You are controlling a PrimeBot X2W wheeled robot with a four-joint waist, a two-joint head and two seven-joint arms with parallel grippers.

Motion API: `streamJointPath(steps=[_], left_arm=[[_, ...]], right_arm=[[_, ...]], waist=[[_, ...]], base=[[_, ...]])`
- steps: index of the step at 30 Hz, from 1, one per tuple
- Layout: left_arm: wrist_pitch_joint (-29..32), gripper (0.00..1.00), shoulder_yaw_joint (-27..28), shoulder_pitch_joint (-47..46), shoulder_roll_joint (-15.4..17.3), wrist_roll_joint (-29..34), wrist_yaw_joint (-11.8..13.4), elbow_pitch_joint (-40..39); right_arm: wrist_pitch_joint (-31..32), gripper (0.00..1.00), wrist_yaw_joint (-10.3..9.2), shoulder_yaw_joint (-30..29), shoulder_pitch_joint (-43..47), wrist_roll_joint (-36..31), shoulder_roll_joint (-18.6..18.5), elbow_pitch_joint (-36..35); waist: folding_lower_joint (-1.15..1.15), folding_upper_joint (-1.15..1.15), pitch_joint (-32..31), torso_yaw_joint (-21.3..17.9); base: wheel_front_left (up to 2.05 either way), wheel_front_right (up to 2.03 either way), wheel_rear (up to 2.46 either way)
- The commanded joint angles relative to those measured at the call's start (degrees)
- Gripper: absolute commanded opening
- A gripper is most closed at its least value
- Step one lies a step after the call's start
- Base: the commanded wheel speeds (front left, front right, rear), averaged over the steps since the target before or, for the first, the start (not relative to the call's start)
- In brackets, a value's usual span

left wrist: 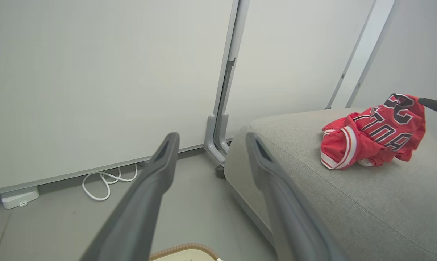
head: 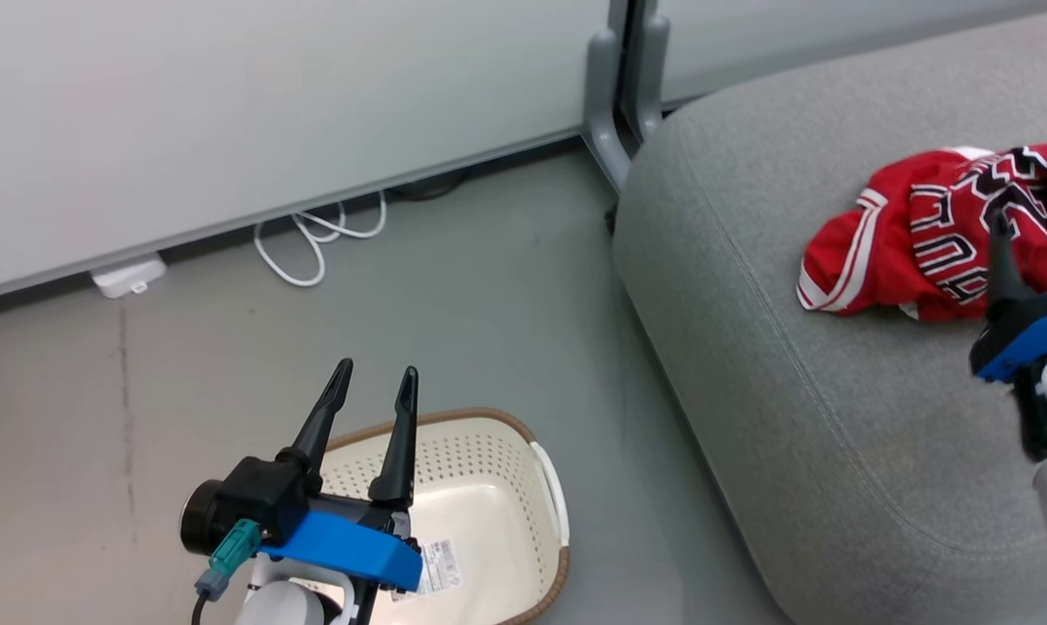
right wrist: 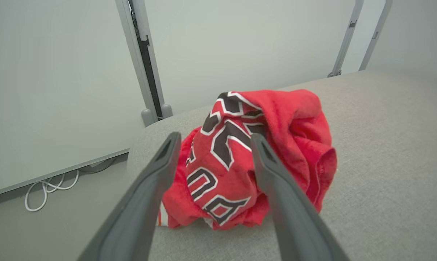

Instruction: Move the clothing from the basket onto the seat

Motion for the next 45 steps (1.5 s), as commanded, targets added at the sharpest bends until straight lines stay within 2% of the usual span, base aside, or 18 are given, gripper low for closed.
streamJointPath(steps=[1,14,20,26,33,45], left_arm=[[-0.16,1.0,0.69,0.71,-0.21,-0.17,-0.12,0.26],[-0.15,1.0,6.61,4.25,-1.64,1.1,-0.12,1.02],[-0.15,1.0,8.02,4.8,-1.81,1.25,-0.12,1.76],[-0.16,1.0,9.63,5.34,-1.86,2.34,-0.12,2.69],[-0.15,1.0,10.87,5.7,-1.86,2.88,-0.07,4.99],[-0.15,1.0,10.79,4.95,-1.86,2.7,-0.1,7.44]], right_arm=[[-0.28,1.0,0.01,-0.2,2.88,-0.64,1.23,-1.91],[1.1,1.0,0.01,-3.18,20.88,-4.73,10.36,-23.64],[3.38,1.0,0.01,-4.19,29.72,-6.65,13.36,-35.13],[6.39,1.0,0.01,-4.21,37.16,-7.03,15.74,-43.22],[8.57,1.0,0.01,-1.68,42.09,-6.89,16.58,-47.67],[7.94,1.0,0.01,0.15,43.14,-3.56,16.66,-46.86]], waist=[[0.01,0.0,-1.94,1.64],[0.01,0.0,-6.96,6.06],[0.01,0.0,-8.47,9.34],[0.01,0.0,-9.42,12.08],[0.01,0.0,-9.83,14.06],[0.01,0.0,-9.74,15.15]], base=[[0.0,0.0,0.0],[0.0,0.0,0.0],[0.0,0.0,0.0],[0.0,0.0,0.0],[0.0,0.0,0.0],[0.0,0.0,0.0]])
